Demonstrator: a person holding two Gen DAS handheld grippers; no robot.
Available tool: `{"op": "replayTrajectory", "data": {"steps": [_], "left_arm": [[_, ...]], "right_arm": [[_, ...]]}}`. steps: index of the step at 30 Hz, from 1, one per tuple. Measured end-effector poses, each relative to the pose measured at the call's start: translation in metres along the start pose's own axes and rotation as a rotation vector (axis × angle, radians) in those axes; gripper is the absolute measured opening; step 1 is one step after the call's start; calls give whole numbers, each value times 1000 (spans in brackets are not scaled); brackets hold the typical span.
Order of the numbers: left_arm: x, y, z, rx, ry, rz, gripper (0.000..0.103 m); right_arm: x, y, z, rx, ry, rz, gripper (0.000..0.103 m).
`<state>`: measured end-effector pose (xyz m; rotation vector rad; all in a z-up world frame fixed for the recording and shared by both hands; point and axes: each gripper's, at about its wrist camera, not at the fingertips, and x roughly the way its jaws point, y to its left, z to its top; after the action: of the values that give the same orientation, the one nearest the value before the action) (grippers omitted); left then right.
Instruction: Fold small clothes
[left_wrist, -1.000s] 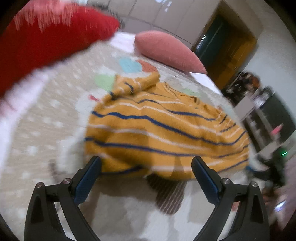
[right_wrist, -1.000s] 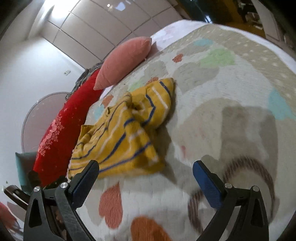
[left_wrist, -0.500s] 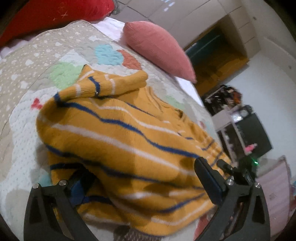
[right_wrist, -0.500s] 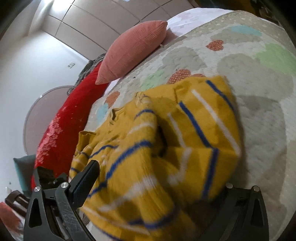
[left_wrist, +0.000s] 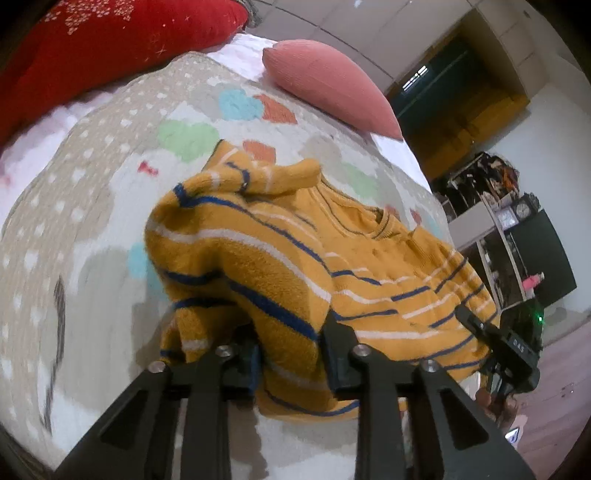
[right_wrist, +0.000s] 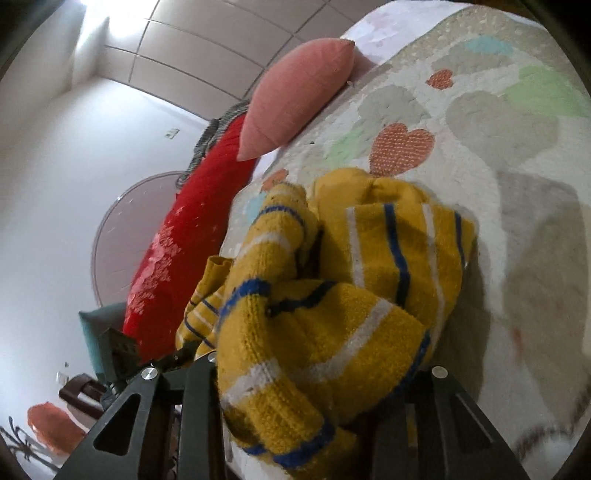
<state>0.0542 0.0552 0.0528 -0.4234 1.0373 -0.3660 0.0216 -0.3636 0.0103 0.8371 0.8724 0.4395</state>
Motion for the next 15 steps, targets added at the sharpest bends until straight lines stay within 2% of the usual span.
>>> {"op": "replayTrajectory", "data": {"steps": [2,4,6,9,12,15], "left_arm": [[-2,2,-13,-7,-1,22,38],[-8,3,-20,-17,-11,20,39],[-29,0,-33,3,-49,-2,49],[-59,-7,-49,51,-115,28,67],[-83,-8,-65,87,-167,66,70],[-93,-4,-82,87,-172,86,72]], "right_arm": [[-4,-7,-6,-2,13,-78,50],[-8,-20,-13,17,23,-172,55],[-18,-22,-21,17,8,-183,59],[-46,-9,-29,-28,-60,-208,65],[-77,11,-29,-95,-155,-272,68],[-87,33,-26,-155,-200,-235,65]]}}
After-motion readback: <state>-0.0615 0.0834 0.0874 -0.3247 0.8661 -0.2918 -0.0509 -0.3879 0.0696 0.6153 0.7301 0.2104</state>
